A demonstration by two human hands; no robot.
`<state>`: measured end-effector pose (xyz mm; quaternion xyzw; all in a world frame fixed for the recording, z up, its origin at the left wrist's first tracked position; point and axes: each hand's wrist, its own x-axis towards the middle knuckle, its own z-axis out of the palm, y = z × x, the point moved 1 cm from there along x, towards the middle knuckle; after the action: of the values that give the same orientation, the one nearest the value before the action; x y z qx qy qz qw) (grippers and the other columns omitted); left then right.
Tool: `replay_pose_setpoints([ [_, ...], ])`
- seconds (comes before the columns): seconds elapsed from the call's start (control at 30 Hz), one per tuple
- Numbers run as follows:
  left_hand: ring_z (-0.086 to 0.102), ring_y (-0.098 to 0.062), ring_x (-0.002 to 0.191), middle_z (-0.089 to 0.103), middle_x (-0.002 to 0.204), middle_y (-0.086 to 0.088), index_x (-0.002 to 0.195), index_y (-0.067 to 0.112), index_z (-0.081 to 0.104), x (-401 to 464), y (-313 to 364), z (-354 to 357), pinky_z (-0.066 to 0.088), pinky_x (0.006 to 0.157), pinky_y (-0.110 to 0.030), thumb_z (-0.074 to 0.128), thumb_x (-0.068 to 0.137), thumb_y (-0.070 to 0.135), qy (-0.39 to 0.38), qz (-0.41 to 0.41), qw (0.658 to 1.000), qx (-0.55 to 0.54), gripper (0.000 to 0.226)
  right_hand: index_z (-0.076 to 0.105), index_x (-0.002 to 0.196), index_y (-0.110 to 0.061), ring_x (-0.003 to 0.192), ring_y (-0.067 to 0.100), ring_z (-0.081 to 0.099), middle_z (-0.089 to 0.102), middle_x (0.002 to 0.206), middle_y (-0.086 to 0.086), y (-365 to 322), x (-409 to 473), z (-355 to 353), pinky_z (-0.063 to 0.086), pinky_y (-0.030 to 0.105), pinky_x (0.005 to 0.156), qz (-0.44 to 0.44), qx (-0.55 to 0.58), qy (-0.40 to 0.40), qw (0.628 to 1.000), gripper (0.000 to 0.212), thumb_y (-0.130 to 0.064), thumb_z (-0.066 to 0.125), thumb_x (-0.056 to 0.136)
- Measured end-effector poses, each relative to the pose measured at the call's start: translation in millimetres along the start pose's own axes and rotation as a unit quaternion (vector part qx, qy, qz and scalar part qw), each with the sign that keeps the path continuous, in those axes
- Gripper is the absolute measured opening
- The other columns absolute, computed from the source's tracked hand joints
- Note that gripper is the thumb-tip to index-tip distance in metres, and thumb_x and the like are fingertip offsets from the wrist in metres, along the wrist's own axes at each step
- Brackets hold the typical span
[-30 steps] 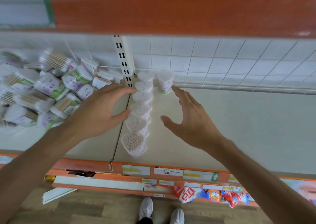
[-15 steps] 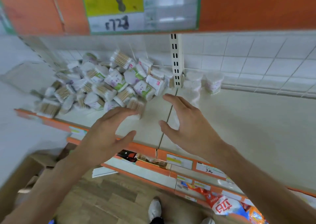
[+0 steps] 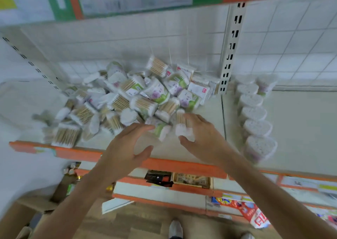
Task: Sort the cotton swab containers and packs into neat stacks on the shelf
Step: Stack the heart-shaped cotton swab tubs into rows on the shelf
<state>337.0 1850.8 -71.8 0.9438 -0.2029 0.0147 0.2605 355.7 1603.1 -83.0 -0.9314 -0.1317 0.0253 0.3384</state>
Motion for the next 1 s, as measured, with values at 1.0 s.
replay_pose_setpoints([
  [1.0, 0.048, -0.012, 0.118, 0.038, 0.129, 0.002, 0.120, 0.021, 0.066, 46, -38, 34, 0.042, 0.097, -0.021, 0.085, 0.073, 0.025, -0.001, 0.022, 0.999, -0.030, 0.051, 0.036, 0.126, -0.032, 0.103, 0.029, 0.060, 0.047, 0.124, -0.002, -11, 16, 78, 0.053, 0.043, 0.080, 0.155, -0.031, 0.185, 0.970, 0.054, -0.022, 0.072, 0.087],
])
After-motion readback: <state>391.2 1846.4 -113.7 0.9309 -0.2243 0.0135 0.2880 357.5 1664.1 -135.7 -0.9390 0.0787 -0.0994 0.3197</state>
